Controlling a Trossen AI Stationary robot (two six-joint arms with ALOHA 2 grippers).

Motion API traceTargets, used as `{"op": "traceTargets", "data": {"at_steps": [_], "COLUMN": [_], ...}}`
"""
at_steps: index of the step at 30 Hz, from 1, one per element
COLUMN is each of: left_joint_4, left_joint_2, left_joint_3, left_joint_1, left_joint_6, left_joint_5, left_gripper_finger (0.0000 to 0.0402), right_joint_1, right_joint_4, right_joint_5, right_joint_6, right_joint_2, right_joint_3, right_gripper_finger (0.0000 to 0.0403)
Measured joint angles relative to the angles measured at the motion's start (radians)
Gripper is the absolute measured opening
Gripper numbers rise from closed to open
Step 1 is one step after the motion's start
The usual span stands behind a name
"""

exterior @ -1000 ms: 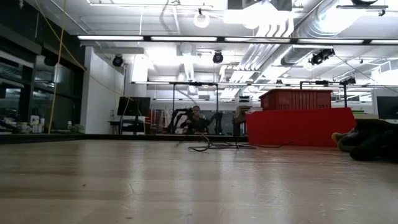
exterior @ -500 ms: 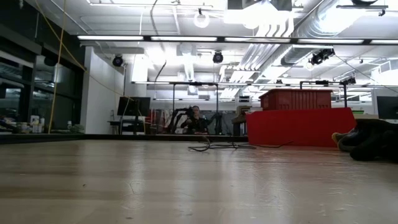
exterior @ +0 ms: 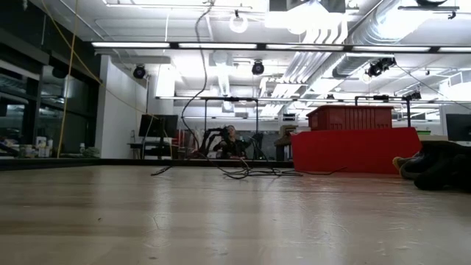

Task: Coil cords
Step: Coil the black wire on the spool

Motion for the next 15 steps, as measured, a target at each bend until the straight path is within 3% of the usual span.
{"op": "traceTargets", "data": {"at_steps": [4,10,15], "left_joint_4": [-0.015,-0.057,-0.161], "left_joint_2": [-0.023,-0.024,-0.024], "left_joint_3": [0.0,0.002,0.001], "left_joint_1": [0.026,0.029,0.025], "left_joint_6": [0.011,-0.044,0.008], "left_joint_5": [0.001,0.117,0.087], "left_gripper_finger": [0.0,0.0,0.0], "right_joint_1": [0.0,-0.025,-0.051], "right_joint_4": [-0.094,-0.16,-0.178], "right_joint_5": [0.069,0.168,0.175], "right_joint_6": [-0.008,-0.034,-0.041], "right_joint_2": [-0.043,-0.082,-0.112], "right_joint_3": [0.0,-0.002,-0.002], "right_gripper_finger": [0.0,0.0,0.0]}}
